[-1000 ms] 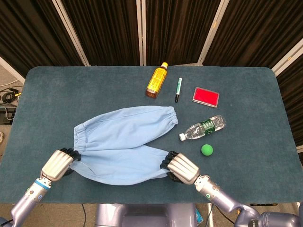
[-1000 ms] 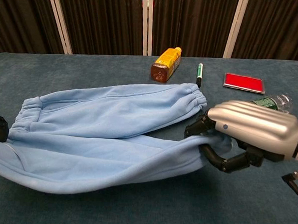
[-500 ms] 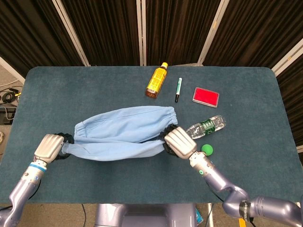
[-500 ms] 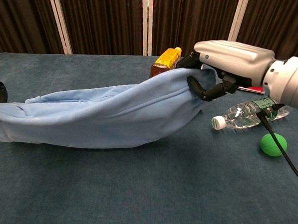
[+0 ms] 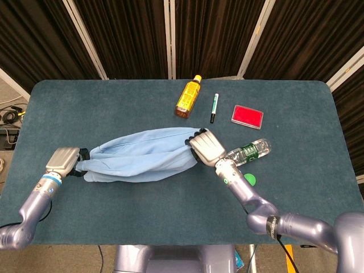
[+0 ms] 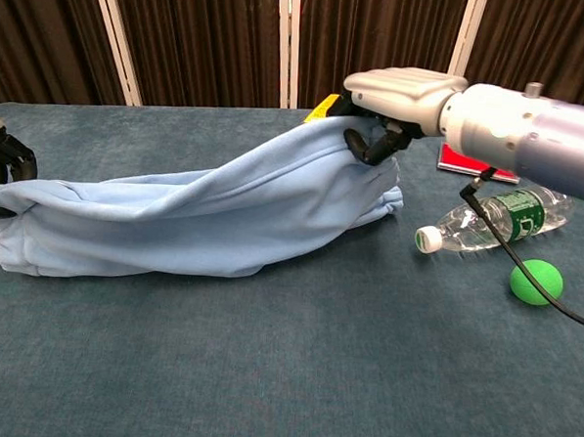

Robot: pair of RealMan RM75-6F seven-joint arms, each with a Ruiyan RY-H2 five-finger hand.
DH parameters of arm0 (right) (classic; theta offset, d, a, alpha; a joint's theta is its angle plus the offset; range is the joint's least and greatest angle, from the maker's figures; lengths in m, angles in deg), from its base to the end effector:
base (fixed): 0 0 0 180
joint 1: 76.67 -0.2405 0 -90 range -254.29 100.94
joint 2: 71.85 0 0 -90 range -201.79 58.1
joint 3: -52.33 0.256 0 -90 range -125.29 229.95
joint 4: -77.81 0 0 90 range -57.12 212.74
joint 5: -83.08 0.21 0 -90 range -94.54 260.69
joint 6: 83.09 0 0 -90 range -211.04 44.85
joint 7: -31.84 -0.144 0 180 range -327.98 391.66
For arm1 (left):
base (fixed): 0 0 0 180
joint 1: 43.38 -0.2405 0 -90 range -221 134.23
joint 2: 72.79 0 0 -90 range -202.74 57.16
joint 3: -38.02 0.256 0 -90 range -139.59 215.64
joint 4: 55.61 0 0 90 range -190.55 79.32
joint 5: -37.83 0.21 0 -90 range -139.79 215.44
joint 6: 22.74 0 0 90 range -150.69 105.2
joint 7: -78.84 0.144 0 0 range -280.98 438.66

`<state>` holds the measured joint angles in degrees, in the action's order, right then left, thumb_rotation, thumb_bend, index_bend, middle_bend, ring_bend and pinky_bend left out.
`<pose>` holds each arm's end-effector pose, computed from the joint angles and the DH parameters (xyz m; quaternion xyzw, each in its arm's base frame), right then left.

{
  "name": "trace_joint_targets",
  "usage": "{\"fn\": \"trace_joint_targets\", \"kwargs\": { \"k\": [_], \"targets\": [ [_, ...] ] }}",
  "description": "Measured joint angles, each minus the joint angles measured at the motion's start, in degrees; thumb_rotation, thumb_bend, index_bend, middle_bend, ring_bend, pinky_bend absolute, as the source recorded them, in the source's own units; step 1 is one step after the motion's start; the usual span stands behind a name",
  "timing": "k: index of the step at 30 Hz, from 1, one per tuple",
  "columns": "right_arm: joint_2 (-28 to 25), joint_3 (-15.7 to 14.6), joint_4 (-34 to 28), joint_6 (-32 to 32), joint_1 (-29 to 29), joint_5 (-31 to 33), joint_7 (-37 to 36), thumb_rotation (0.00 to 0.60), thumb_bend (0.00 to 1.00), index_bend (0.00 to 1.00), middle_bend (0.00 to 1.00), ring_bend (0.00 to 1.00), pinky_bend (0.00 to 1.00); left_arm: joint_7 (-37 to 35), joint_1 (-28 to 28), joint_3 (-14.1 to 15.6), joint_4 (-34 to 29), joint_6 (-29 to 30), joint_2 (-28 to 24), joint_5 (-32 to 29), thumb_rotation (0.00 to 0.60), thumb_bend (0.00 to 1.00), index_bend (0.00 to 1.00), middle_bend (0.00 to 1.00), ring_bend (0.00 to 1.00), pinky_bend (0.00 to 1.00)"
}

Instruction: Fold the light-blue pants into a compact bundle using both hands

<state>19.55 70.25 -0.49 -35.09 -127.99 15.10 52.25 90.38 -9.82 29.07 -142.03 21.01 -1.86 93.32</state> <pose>-0.0757 -0.3893 -0.0153 0.7741 -0.2908 0.4076 0.3874 -0.2698 0.3341 0.0717 -0.6821 -0.4968 -0.2474 0.4762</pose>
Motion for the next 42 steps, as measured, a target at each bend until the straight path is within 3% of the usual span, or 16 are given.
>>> {"fn": "trace_joint_targets", "kwargs": {
  "k": [7, 10, 12, 14, 16, 24, 27, 28, 29, 31, 35, 42],
  "targets": [
    [3.57, 2.19, 8.07, -2.96, -4.19, 5.82, 0.39, 0.600, 0.63, 0.54, 0.49, 0.40, 0.32, 3.44, 4.34, -0.33, 2.03, -1.90, 0.66, -7.50, 0.600, 0.49, 0.61, 0.48, 0.43, 0.52],
    [4.69, 2.53, 10.59, -4.84, -5.55, 7.90, -0.14, 0.600, 0.46, 0.44, 0.39, 0.34, 0.28, 3.86, 5.22, -0.30, 3.33, -1.49, 1.62, -8.89, 0.600, 0.48, 0.59, 0.46, 0.43, 0.51],
    [5.21, 2.63, 11.63, -5.77, -6.23, 8.79, -0.66, 0.600, 0.23, 0.31, 0.26, 0.26, 0.20, 4.07, 5.65, -0.24, 3.83, -1.38, 1.96, -9.40, 0.600, 0.48, 0.57, 0.44, 0.42, 0.49],
    [5.62, 2.62, 12.44, -6.33, -6.64, 9.23, -1.18, 0.600, 0.07, 0.20, 0.15, 0.18, 0.13, 4.26, 6.00, -0.19, 4.30, -1.34, 2.24, -9.86, 0.600, 0.48, 0.54, 0.42, 0.39, 0.47],
    [5.95, 2.56, 13.12, -6.42, -6.88, 9.33, -1.39, 0.600, 0.01, 0.12, 0.08, 0.12, 0.07, 4.47, 6.24, -0.19, 4.86, -1.14, 2.56, -10.30, 0.600, 0.48, 0.51, 0.40, 0.36, 0.44],
    [7.37, 2.48, 14.94, -2.43, -6.90, 7.35, -3.16, 0.600, 0.00, 0.08, 0.03, 0.05, 0.01, 6.39, 7.16, 0.06, 6.95, 0.49, 3.76, -13.57, 0.600, 0.48, 0.39, 0.29, 0.26, 0.36],
    [7.59, 2.34, 15.23, -0.11, -6.38, 5.80, -4.65, 0.600, 0.00, 0.08, 0.02, 0.03, 0.00, 7.22, 7.35, 0.32, 7.05, 0.84, 3.78, -15.32, 0.600, 0.48, 0.24, 0.15, 0.15, 0.27],
    [7.62, 2.28, 15.31, 0.70, -6.11, 5.22, -5.36, 0.600, 0.00, 0.08, 0.02, 0.03, 0.00, 7.39, 7.46, 0.40, 7.01, 0.61, 3.68, -16.18, 0.600, 0.46, 0.15, 0.08, 0.08, 0.22],
    [7.59, 2.21, 15.32, 1.39, -5.82, 4.72, -6.02, 0.600, 0.00, 0.08, 0.01, 0.03, 0.00, 7.55, 7.58, 0.50, 6.98, 0.34, 3.58, -16.85, 0.600, 0.41, 0.06, 0.03, 0.03, 0.15],
    [7.34, 2.08, 15.14, 2.01, -5.37, 4.16, -6.72, 0.600, 0.00, 0.08, 0.01, 0.03, 0.00, 7.87, 7.90, 0.83, 6.83, -0.75, 3.22, -17.87, 0.600, 0.28, 0.00, 0.00, 0.00, 0.05],
    [6.22, 1.72, 13.51, 2.64, -4.65, 3.64, -7.24, 0.600, 0.00, 0.08, 0.01, 0.03, 0.00, 7.25, 8.28, 1.27, 6.26, -3.67, 2.22, -18.15, 0.600, 0.08, 0.00, 0.00, 0.00, 0.00],
    [2.48, 0.06, 7.47, 5.12, -1.96, 1.00, -8.82, 0.600, 0.00, 0.08, 0.01, 0.03, 0.00, 3.53, 7.11, 0.99, 5.47, -2.68, 0.92, -13.77, 0.600, 0.04, 0.00, 0.00, 0.00, 0.00]
  ]
}}
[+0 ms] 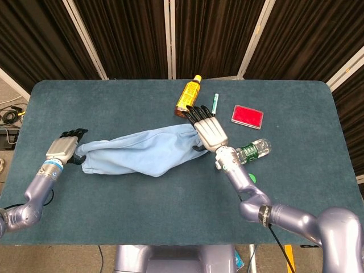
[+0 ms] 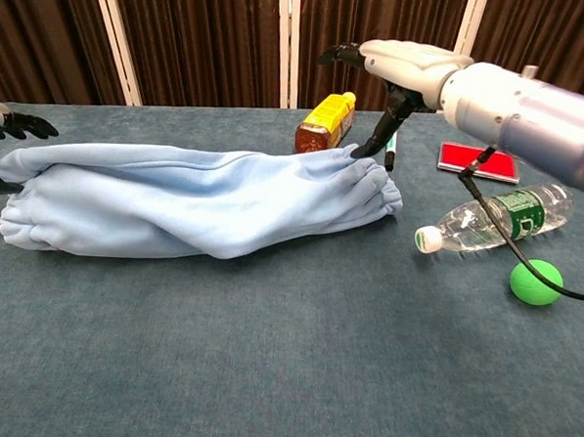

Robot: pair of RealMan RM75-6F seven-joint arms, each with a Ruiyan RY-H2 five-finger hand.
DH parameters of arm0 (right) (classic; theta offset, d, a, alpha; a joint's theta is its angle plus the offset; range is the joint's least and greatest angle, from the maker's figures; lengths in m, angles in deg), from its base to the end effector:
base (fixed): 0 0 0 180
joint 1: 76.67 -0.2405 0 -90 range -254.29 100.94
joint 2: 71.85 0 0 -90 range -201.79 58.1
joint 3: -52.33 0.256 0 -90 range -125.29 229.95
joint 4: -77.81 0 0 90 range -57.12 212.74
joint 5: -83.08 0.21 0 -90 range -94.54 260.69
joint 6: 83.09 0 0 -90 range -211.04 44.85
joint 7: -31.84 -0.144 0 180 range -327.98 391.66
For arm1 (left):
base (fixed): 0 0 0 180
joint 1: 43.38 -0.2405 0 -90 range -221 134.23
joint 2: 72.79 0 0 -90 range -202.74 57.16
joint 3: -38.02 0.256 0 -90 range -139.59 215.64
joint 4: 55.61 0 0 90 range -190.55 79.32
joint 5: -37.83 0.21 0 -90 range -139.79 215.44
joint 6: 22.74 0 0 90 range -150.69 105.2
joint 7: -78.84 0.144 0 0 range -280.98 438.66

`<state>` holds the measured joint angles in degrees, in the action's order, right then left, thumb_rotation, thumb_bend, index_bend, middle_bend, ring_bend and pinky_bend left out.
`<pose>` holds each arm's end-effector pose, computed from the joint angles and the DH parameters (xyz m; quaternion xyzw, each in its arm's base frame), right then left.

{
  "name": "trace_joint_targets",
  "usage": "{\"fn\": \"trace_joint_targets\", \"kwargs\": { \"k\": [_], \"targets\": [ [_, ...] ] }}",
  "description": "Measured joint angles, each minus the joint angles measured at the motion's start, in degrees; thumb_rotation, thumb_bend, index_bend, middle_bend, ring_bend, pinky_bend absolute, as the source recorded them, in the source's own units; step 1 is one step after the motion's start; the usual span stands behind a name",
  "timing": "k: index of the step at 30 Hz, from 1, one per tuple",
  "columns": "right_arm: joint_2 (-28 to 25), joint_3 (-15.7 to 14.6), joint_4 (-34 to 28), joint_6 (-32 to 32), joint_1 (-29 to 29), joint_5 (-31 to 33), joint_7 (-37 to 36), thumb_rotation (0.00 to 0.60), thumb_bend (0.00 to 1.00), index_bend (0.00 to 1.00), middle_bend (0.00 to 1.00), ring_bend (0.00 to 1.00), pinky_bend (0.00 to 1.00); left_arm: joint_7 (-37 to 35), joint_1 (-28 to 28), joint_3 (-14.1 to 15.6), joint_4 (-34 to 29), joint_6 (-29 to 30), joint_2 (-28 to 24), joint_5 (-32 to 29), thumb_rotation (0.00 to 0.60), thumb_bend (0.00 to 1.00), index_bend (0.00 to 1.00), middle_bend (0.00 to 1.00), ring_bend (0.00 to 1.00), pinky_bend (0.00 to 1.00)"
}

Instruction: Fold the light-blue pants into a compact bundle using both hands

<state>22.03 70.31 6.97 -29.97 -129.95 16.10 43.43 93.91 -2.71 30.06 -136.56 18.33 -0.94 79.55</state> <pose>-0.0808 -0.4139 -0.0053 0.7207 -0.3227 0.4554 0.4111 -0.2718 0.3712 0.0803 -0.6517 -0.5163 -0.2235 0.5086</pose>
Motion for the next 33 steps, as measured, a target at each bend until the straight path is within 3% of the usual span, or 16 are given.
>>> {"fn": "trace_joint_targets", "kwargs": {
  "k": [10, 16, 21, 27, 33],
  "targets": [
    [-10.93, -4.64, -13.19, 8.91, 8.10, -8.35, -4.33, 0.600, 0.00, 0.08, 0.02, 0.03, 0.00, -8.82, -5.29, -0.26, -2.02, 7.98, -3.37, 15.04, 0.600, 0.04, 0.00, 0.00, 0.00, 0.00],
    [-19.25, -8.75, -21.28, 16.48, 15.66, -13.64, -7.48, 0.600, 0.00, 0.08, 0.02, 0.03, 0.00, -12.34, -7.79, 2.03, -3.18, 11.63, -6.56, 26.46, 0.600, 0.04, 0.00, 0.00, 0.00, 0.00],
    [-23.55, -12.61, -23.46, 22.57, 21.54, -17.89, -9.37, 0.600, 0.00, 0.08, 0.02, 0.02, 0.00, -15.38, -9.26, 4.53, -2.18, 15.83, -8.00, 36.85, 0.600, 0.04, 0.00, 0.00, 0.00, 0.00],
    [-25.20, -15.51, -21.14, 29.49, 28.02, -20.43, -13.87, 0.600, 0.00, 0.08, 0.02, 0.01, 0.00, -21.70, -10.31, 8.86, 5.92, 23.00, -7.56, 51.54, 0.600, 0.04, 0.00, 0.00, 0.00, 0.00],
    [-25.71, -17.15, -18.66, 34.35, 34.56, -20.33, -19.98, 0.600, 0.00, 0.07, 0.00, 0.00, 0.00, -26.97, -10.54, 12.86, 21.99, 32.50, -3.34, 63.36, 0.600, 0.04, 0.00, 0.00, 0.00, 0.00]
  ]
}}
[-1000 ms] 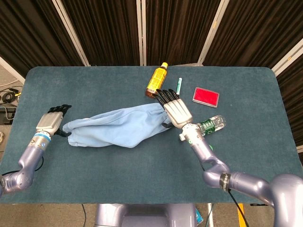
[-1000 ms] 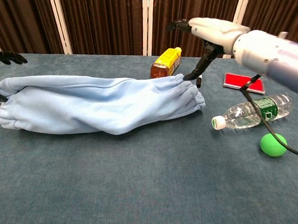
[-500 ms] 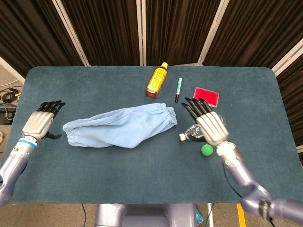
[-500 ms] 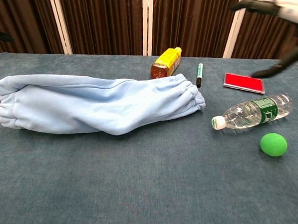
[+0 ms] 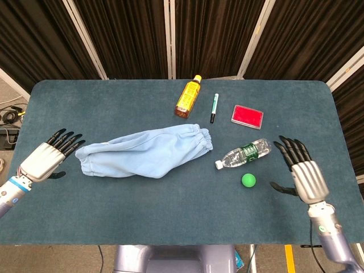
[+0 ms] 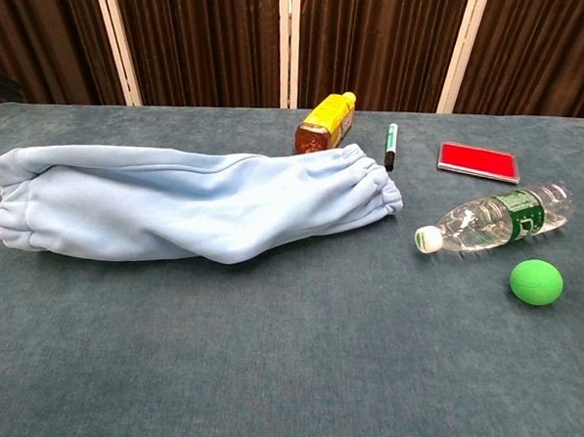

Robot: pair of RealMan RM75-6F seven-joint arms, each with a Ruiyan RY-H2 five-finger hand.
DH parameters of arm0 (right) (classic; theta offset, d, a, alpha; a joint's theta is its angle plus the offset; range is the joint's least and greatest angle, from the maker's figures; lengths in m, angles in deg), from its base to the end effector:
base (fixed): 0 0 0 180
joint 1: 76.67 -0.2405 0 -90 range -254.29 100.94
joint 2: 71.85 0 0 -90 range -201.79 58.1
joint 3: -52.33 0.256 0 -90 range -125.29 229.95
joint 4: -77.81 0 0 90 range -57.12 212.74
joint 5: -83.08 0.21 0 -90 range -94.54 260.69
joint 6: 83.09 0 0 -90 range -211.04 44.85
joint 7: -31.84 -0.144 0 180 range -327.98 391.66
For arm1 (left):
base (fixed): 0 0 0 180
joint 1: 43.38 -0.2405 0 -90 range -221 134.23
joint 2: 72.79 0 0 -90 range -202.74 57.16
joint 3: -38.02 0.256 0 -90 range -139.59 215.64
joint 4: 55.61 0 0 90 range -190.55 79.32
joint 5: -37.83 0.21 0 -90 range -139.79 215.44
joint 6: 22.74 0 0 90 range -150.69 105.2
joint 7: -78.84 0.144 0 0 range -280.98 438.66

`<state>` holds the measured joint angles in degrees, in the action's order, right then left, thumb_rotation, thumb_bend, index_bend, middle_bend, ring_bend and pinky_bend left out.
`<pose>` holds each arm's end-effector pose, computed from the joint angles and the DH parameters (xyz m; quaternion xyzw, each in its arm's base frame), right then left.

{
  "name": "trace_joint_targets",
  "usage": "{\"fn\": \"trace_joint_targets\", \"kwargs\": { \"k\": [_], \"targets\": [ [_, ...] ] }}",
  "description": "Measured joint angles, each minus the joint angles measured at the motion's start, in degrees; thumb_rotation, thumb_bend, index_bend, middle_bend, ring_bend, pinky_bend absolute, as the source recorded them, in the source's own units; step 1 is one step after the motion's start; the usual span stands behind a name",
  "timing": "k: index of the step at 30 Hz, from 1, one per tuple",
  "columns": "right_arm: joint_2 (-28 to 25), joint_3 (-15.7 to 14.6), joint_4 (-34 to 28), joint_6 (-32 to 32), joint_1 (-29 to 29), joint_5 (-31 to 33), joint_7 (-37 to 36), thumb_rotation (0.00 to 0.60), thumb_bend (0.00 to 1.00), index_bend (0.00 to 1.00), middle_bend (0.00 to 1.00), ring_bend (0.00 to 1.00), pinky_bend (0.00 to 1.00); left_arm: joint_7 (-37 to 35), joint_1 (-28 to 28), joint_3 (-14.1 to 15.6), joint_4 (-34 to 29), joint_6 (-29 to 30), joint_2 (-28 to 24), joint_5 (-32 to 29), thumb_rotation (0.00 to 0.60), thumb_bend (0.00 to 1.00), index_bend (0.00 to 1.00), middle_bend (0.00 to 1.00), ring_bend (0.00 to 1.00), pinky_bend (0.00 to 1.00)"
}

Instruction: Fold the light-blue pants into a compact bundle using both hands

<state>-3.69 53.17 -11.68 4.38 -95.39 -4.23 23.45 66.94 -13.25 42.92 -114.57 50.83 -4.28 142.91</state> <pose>-0.2610 -0.2435 0.1402 0.6136 -0.3580 0.5049 0.4903 -0.3059 0.3081 0.1434 -0.8334 -0.1634 -0.3009 0.4338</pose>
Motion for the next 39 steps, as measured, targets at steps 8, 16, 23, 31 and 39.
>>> {"fn": "trace_joint_targets", "kwargs": {
  "k": [8, 16, 23, 31, 39],
  "targets": [
    [-0.74, 0.05, -0.95, 4.85, 5.37, 0.12, -2.74, 0.600, 0.00, 0.07, 0.00, 0.00, 0.00, -3.63, 2.21, 4.72, 17.09, 6.27, 9.86, 8.43, 0.600, 0.04, 0.00, 0.00, 0.00, 0.00],
    [-1.05, 1.26, -0.88, 5.28, 6.69, -0.17, -3.57, 0.600, 0.00, 0.07, 0.00, 0.00, 0.00, -5.06, 4.12, 6.71, 23.83, 6.02, 15.41, 9.44, 0.600, 0.04, 0.00, 0.00, 0.00, 0.01],
    [-1.35, 2.40, -0.88, 5.25, 7.39, -0.43, -4.56, 0.600, 0.00, 0.07, 0.00, 0.00, 0.00, -6.21, 4.90, 6.70, 27.66, 2.54, 17.97, 6.83, 0.600, 0.04, 0.00, 0.00, 0.00, 0.00],
    [-0.83, 3.61, -0.73, 4.85, 7.84, -0.58, -5.55, 0.600, 0.00, 0.07, 0.01, 0.00, 0.00, -8.66, 4.78, 6.31, 31.00, -2.34, 22.30, 3.16, 0.600, 0.04, 0.00, 0.00, 0.00, 0.00],
    [-0.81, 4.36, -0.77, 4.94, 8.37, -0.90, -6.21, 0.600, 0.00, 0.07, 0.02, 0.00, 0.00, -10.28, 4.85, 6.28, 33.43, -3.05, 25.84, 1.42, 0.600, 0.04, 0.00, 0.00, 0.00, 0.00]
  ]
}}
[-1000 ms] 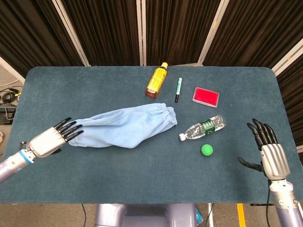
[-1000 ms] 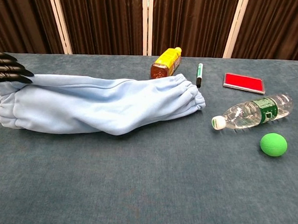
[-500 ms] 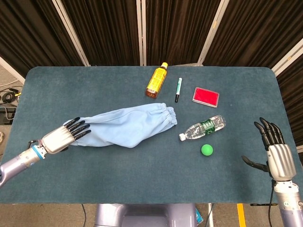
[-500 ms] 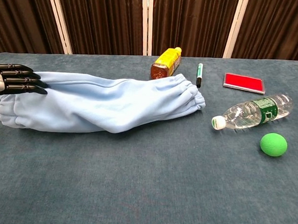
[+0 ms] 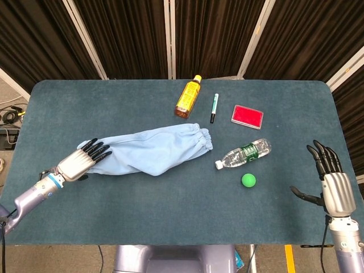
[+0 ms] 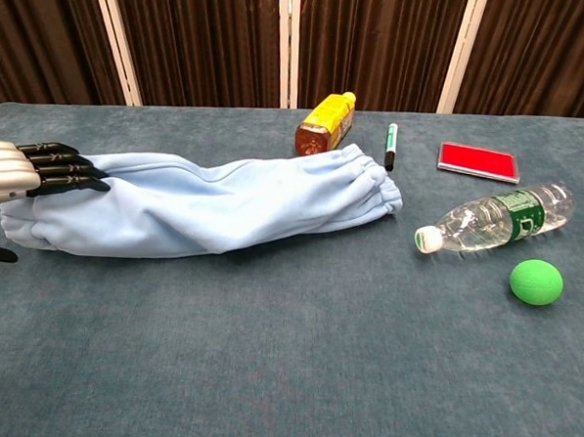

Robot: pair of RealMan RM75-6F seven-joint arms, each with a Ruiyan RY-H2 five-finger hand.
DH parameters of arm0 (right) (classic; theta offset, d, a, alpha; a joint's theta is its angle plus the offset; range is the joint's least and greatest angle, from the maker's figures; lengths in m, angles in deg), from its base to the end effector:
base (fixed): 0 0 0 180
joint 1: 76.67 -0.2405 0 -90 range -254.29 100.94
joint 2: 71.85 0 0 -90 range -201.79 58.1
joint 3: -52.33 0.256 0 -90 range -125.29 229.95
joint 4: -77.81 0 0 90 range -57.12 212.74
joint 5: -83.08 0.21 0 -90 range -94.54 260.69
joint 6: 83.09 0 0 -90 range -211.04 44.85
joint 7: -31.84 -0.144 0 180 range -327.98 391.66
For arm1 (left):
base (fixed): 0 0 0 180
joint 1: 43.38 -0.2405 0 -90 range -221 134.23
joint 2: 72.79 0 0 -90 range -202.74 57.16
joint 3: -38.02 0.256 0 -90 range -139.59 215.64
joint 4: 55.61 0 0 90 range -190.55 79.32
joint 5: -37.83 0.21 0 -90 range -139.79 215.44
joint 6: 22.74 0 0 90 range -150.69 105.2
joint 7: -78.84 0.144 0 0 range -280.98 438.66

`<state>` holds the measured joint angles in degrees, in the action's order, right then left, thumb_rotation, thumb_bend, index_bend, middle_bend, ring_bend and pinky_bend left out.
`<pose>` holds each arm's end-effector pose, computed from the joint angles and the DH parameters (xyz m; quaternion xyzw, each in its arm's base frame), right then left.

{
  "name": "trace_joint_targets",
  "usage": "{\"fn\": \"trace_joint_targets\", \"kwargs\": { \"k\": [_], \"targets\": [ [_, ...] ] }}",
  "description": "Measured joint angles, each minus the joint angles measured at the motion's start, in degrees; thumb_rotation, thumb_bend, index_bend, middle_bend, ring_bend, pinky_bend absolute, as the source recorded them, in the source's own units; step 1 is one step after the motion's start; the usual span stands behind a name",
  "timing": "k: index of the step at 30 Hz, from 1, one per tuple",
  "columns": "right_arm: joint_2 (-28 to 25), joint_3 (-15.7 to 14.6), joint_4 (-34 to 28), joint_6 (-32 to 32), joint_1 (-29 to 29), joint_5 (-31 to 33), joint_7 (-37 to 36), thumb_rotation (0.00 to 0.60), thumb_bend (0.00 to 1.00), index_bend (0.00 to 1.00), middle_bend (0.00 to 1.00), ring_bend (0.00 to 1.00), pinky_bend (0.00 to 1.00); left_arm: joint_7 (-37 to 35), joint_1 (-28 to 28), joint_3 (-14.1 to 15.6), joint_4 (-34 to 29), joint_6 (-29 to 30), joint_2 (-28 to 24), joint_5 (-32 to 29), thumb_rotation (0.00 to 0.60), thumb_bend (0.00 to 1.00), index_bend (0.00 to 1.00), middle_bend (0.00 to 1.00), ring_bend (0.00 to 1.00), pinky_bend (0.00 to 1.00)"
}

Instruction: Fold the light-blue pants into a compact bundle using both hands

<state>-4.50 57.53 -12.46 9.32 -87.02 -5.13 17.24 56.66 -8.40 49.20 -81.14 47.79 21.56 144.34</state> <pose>-0.2786 -0.2152 0.1650 0.5371 -0.3800 0.5498 0.5145 -0.3183 0.3440 0.0367 -0.8714 -0.1536 -0.2672 0.3817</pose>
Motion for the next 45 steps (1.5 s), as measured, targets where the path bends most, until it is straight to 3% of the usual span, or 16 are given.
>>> {"fn": "trace_joint_targets", "kwargs": {
  "k": [3, 8, 13, 26, 32, 45],
  "targets": [
    [0.00, 0.34, 0.10, 0.04, 0.20, -0.09, -0.32, 0.600, 0.00, 0.07, 0.02, 0.00, 0.00, -0.43, 0.05, -0.18, 0.62, -0.03, 1.25, -0.67, 0.600, 0.06, 0.00, 0.00, 0.00, 0.00],
    [-0.02, 0.76, 0.13, 0.18, 0.42, -0.26, -0.74, 0.600, 0.00, 0.07, 0.02, 0.00, 0.00, -0.16, 0.20, -0.37, 1.42, -0.36, 2.66, -1.47, 0.600, 0.20, 0.01, 0.00, 0.00, 0.00],
    [-0.03, 1.08, 0.08, 0.27, 0.66, -0.56, -1.09, 0.600, 0.00, 0.07, 0.02, 0.00, 0.00, 0.55, 0.33, -0.62, 2.49, -1.20, 4.14, -2.45, 0.600, 0.29, 0.12, 0.00, 0.00, 0.00],
    [-0.12, 1.63, -0.08, 0.00, 1.02, -1.11, -1.66, 0.600, 0.00, 0.07, 0.03, 0.00, 0.00, 0.45, 0.41, -0.66, 4.21, -0.93, 5.52, -3.85, 0.600, 0.77, 0.34, 0.00, 0.00, 0.04],
    [-0.20, 1.71, -0.23, 0.10, 1.22, -1.46, -1.70, 0.600, 0.00, 0.07, 0.03, 0.00, 0.00, 1.31, -0.04, -0.50, 4.81, 1.29, 4.73, -3.87, 0.600, 0.87, 0.44, 0.00, 0.01, 0.10],
    [-0.26, 1.68, -0.62, 0.25, 1.50, -2.42, -1.06, 0.600, 0.00, 0.08, 0.03, 0.00, 0.00, -1.66, -3.92, 0.19, 4.28, 7.60, -0.96, -4.35, 0.600, 0.91, 0.47, 0.04, 0.07, 0.16]
  ]
}}
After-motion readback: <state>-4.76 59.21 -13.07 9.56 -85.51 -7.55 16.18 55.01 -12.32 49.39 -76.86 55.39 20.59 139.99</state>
